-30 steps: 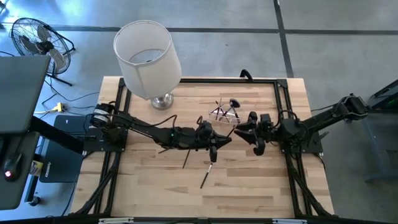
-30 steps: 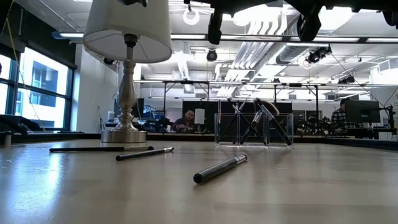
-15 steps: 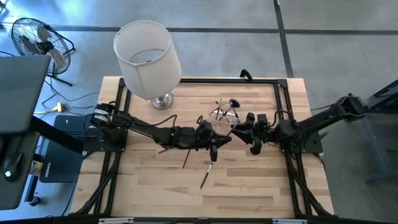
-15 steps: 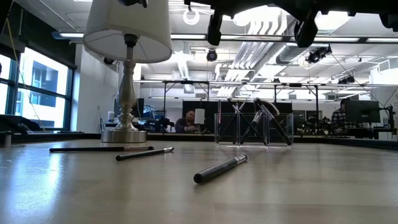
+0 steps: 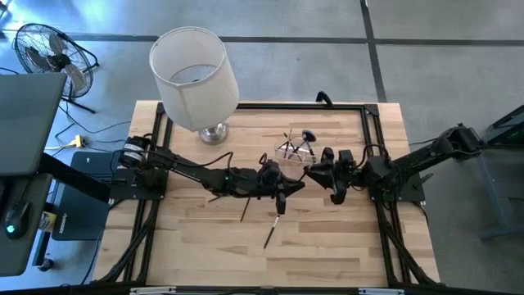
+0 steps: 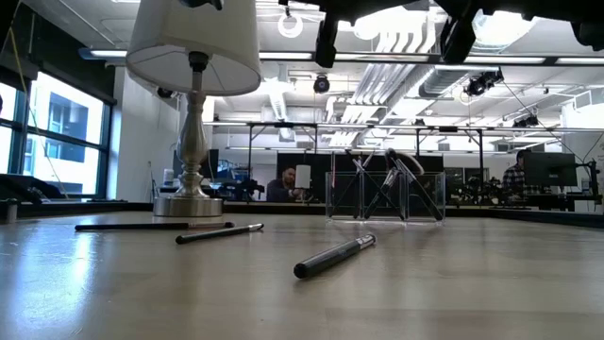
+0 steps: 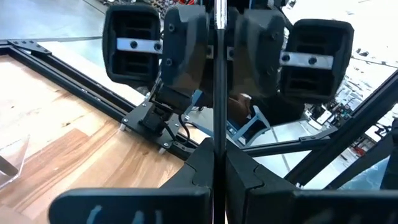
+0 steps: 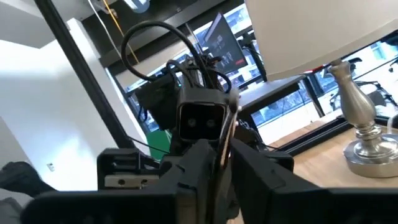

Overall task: Pick & Place Makeup Supplies
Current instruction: Put the makeup brush into the transparent organizer

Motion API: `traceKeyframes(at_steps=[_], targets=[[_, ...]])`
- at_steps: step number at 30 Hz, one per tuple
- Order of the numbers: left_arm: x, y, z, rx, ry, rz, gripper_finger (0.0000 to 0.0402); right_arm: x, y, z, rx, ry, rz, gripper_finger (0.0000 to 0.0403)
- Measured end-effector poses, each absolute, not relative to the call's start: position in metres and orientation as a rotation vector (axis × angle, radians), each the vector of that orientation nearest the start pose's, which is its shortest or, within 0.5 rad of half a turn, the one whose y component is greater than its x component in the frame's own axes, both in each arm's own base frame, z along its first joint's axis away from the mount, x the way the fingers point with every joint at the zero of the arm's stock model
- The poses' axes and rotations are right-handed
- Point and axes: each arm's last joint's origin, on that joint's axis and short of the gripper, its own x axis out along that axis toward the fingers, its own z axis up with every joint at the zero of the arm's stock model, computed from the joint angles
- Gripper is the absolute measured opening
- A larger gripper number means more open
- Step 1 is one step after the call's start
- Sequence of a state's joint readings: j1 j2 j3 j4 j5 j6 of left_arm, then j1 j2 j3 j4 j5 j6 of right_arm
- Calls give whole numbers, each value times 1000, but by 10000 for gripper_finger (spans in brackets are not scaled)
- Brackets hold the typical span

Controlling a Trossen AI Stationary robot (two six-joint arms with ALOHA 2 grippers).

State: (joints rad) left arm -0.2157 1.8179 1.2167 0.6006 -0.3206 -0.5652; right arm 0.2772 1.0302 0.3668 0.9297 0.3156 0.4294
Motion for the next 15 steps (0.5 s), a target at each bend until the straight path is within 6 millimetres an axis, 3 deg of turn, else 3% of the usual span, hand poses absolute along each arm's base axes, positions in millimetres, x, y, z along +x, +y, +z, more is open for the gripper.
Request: traceKeyframes(at_steps=[6, 15], targets=[[408, -80, 270, -561, -28, 103, 5, 202, 44, 252, 511, -260, 59, 12], [408, -80, 270, -555, -25, 107, 15, 202, 44, 251, 499, -251, 63, 10]])
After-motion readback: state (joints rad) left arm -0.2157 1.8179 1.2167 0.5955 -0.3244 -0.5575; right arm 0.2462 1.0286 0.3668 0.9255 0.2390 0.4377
